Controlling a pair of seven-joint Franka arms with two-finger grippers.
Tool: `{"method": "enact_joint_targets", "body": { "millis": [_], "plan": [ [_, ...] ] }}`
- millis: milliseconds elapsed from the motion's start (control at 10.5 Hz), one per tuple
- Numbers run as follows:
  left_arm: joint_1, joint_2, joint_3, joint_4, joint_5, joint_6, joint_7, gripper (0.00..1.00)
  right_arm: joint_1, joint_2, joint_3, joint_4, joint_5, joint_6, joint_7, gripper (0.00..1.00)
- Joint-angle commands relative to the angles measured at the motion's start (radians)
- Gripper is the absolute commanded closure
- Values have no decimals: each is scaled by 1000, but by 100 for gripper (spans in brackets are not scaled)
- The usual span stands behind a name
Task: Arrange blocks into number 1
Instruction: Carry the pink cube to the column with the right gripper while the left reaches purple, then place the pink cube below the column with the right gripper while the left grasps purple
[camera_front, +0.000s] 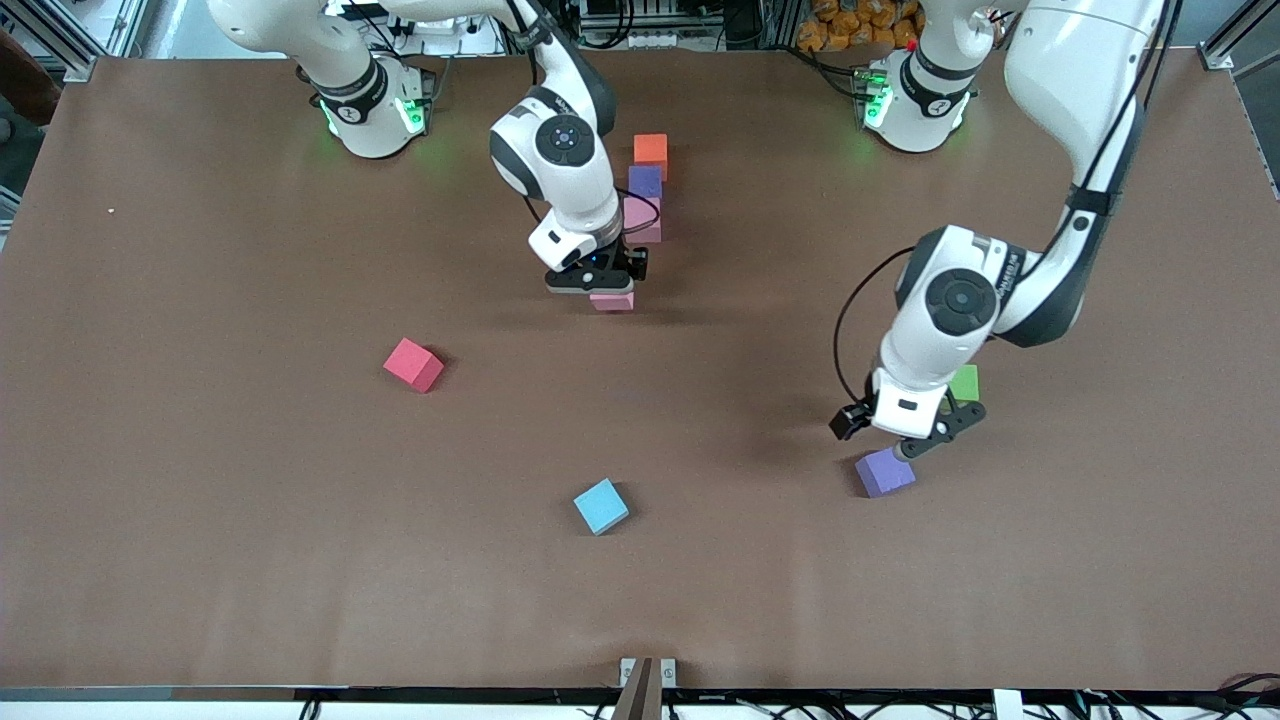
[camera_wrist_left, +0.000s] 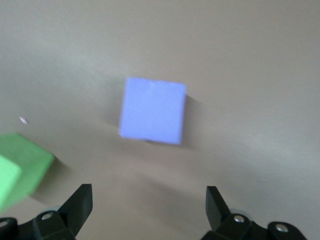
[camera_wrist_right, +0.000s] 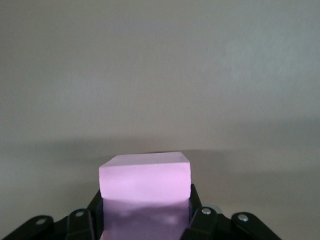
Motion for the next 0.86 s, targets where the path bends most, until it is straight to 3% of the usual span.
{"method": "enact_joint_targets", "body": {
  "millis": [0, 763],
  "plan": [
    [-1, 38, 48, 35, 12, -4, 157, 0, 59, 15, -7, -5, -6, 15, 42, 51],
    [-22, 147, 74, 174, -37, -2, 183, 0, 153, 66, -9, 34, -9, 19, 86, 51]
  ]
}}
